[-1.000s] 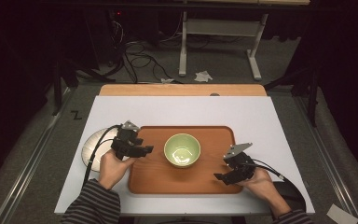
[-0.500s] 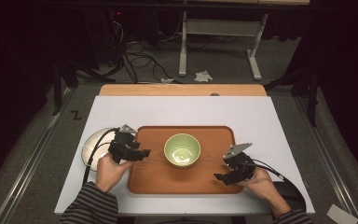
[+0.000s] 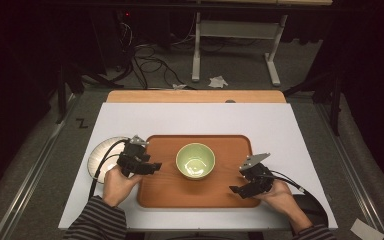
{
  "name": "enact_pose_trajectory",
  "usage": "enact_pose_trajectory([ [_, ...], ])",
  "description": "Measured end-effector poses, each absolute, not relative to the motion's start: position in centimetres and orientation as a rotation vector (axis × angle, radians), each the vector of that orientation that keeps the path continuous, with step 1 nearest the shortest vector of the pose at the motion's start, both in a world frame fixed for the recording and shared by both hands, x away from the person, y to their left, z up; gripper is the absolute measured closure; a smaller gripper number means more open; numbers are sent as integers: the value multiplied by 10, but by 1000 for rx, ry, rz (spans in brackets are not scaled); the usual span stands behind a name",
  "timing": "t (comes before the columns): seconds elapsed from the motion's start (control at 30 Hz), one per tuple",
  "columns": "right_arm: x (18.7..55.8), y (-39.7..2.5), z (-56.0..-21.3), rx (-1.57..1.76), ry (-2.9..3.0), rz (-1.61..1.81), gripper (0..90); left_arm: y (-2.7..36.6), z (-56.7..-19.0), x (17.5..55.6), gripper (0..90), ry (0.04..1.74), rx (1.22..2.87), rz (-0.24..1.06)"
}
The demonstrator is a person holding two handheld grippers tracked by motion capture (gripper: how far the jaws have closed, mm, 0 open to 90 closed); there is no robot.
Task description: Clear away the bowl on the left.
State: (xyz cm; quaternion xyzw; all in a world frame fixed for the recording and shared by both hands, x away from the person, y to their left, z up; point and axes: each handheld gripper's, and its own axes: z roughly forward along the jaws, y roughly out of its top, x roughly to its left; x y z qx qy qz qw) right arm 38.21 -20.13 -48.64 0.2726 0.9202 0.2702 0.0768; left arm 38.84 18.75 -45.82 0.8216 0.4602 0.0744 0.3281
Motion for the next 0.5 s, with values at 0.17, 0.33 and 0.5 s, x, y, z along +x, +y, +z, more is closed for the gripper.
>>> enact_pose_trajectory([
  [0.17, 382, -201, -486, 815, 2758, 810, 288, 185, -459, 388, 424, 1198, 2165, 188],
  [0.33, 382, -201, -486, 817, 2756, 812, 288, 183, -462, 388, 421, 1195, 2188, 175],
  [0.5, 382, -201, -486, 818, 2756, 812, 288, 180, -463, 388, 419, 1192, 2199, 165],
])
